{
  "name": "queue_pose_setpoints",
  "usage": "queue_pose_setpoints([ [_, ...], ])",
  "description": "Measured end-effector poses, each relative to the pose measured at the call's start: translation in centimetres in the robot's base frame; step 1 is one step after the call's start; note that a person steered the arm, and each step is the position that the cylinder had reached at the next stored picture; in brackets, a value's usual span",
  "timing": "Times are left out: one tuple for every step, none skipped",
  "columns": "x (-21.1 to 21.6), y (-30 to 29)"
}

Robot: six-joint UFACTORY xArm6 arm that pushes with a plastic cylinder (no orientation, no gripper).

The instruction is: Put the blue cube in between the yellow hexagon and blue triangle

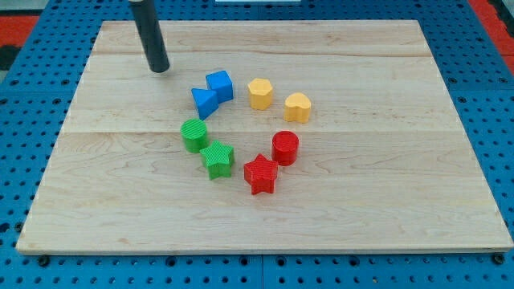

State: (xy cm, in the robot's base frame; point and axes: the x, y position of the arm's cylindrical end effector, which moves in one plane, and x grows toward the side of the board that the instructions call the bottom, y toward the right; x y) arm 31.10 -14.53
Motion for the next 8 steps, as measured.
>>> queue_pose_setpoints([
  [2.1, 3.3],
  [2.4, 6.4],
  [2.1, 7.3],
  [5.1, 7.4],
  [5.2, 7.5],
  [5.2, 6.5],
  [5.4, 5.7],
  [6.5, 5.5],
])
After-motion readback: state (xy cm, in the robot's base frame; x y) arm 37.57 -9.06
